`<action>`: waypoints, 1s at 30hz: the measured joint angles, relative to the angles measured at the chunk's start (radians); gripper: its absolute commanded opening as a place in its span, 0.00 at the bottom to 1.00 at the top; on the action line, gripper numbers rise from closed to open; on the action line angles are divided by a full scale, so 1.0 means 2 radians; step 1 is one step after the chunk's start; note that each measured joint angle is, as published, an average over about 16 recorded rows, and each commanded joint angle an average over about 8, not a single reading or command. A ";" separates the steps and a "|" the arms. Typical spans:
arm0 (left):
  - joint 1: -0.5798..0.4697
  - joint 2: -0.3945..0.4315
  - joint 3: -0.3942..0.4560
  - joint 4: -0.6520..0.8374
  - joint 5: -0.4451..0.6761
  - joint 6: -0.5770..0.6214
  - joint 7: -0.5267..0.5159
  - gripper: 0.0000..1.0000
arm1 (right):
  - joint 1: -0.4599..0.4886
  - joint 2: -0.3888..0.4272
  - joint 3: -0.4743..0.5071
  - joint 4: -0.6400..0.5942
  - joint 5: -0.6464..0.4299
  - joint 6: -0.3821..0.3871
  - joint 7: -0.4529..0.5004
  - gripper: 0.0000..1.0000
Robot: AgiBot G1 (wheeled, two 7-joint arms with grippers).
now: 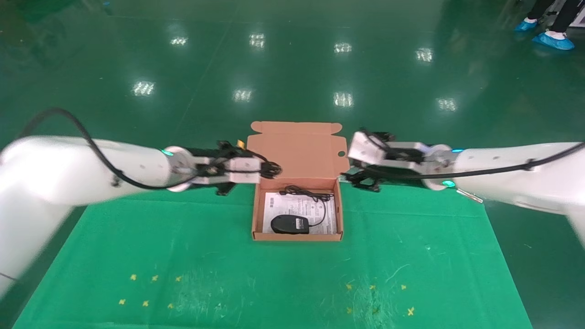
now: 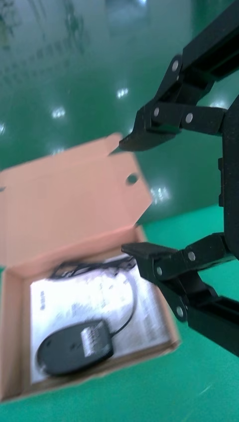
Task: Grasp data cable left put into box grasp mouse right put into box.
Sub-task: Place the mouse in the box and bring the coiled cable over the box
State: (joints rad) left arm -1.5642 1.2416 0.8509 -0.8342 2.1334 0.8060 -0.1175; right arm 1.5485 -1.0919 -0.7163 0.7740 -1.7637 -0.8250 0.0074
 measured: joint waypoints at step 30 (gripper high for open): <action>0.049 0.064 0.098 0.075 -0.150 -0.125 0.104 1.00 | -0.028 0.114 -0.008 0.195 -0.070 -0.042 0.143 1.00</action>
State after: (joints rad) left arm -1.4652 1.3695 1.0477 -0.6846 1.8340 0.5559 0.0906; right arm 1.4922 -0.8640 -0.7331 1.1641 -1.9028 -0.9092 0.2934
